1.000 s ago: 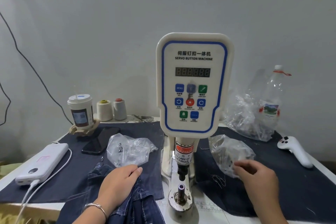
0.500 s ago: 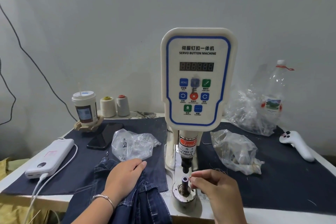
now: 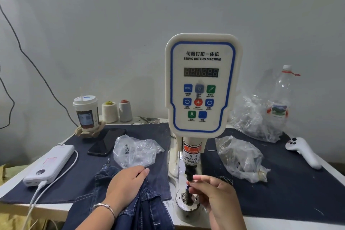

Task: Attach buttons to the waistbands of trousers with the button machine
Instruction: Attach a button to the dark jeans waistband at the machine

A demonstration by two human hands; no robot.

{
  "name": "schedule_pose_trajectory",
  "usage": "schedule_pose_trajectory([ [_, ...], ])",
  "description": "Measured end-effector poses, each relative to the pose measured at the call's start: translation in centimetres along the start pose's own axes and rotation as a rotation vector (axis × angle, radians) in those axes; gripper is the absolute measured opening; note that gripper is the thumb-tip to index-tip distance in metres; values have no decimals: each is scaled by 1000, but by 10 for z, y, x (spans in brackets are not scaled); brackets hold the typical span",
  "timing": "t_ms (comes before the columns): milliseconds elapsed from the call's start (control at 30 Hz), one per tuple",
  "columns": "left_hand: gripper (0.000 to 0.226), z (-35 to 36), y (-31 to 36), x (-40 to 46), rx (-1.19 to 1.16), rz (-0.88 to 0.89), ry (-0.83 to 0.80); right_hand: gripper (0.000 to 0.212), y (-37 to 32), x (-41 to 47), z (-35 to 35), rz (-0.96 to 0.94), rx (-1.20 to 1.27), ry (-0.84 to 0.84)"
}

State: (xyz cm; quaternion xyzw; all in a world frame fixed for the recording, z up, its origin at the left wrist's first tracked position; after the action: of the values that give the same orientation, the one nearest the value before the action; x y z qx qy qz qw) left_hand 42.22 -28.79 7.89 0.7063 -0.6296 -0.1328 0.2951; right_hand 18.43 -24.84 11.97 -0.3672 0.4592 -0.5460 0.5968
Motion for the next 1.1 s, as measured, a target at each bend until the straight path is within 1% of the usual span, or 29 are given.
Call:
schedule_pose_trajectory([
  [167, 44, 0, 0, -1, -11, -3, 2, 27, 3, 0, 1, 86, 83, -37],
  [367, 43, -1, 0, 0, -12, -4, 5, 15, 6, -4, 1, 180, 209, -55],
  [533, 42, 0, -1, 0, -8, -2, 13, 14, 3, -8, 0, 201, 238, -48],
  [733, 42, 0, -1, 1, -5, -5, 7, 13, 0, -18, -1, 284, 332, -55],
  [900, 42, 1, -2, 2, -2, -12, 9, 16, -1, -20, -2, 297, 349, -40],
  [1100, 42, 1, -2, 1, -12, -10, 13, 18, -5, -22, -3, 225, 245, -36],
])
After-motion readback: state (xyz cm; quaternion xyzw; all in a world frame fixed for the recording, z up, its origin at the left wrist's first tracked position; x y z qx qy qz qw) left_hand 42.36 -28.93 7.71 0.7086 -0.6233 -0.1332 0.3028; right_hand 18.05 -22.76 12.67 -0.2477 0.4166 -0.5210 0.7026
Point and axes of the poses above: each hand's wrist, its own x-axis towards the middle knuckle, its own z-axis out of the palm, y = z × x, the point moved 2 cm from there along x, towards the middle knuckle, and after that the axes turned 1 degree about -y, right-handed, at the moved point
